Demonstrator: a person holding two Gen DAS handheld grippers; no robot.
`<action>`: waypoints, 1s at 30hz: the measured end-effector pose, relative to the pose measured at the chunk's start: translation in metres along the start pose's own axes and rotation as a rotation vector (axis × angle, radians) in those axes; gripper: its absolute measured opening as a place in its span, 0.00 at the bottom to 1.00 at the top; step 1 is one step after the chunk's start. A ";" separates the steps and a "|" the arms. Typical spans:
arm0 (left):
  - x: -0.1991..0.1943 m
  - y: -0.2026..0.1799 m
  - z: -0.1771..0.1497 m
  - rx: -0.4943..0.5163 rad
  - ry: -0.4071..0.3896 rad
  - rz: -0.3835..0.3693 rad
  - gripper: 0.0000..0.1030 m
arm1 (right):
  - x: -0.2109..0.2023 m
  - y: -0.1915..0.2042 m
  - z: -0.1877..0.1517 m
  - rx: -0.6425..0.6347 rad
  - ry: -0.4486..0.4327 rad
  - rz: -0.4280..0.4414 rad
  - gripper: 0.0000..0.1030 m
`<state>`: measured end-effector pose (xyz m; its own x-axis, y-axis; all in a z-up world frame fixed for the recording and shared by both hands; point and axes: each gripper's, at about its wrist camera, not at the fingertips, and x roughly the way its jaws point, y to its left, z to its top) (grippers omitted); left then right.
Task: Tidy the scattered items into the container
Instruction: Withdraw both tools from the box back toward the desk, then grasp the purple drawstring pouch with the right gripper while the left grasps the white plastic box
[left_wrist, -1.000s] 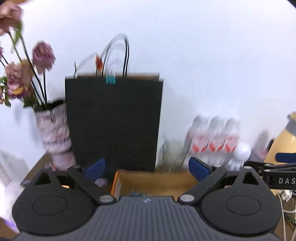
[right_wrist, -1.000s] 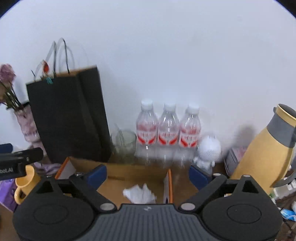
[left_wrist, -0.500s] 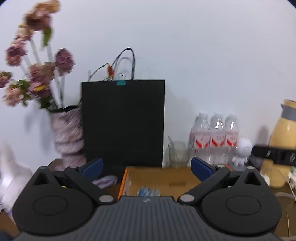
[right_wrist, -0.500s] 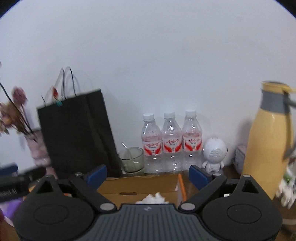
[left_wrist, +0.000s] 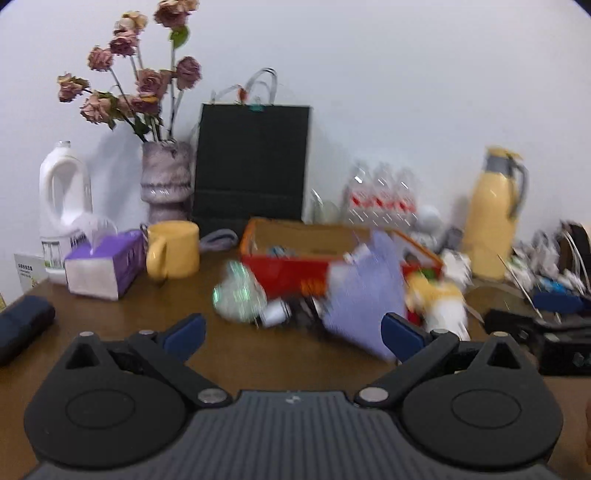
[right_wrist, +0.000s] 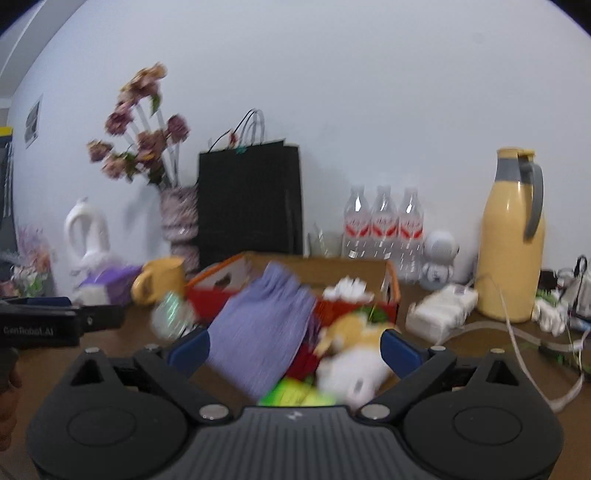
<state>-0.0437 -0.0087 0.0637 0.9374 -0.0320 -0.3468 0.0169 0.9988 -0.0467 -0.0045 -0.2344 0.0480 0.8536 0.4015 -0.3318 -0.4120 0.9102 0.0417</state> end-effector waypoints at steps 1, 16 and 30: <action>-0.006 -0.002 -0.005 0.015 0.002 -0.005 1.00 | -0.008 0.005 -0.009 0.012 0.016 -0.006 0.96; -0.039 -0.009 -0.055 0.060 0.094 -0.036 1.00 | -0.057 0.038 -0.055 0.038 0.086 0.029 0.96; 0.050 0.035 0.002 0.003 0.087 -0.022 0.99 | 0.117 -0.013 0.014 0.209 0.122 0.116 0.96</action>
<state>0.0047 0.0251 0.0464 0.9032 -0.0571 -0.4255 0.0385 0.9979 -0.0521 0.1055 -0.1983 0.0221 0.7544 0.5011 -0.4241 -0.4193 0.8649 0.2760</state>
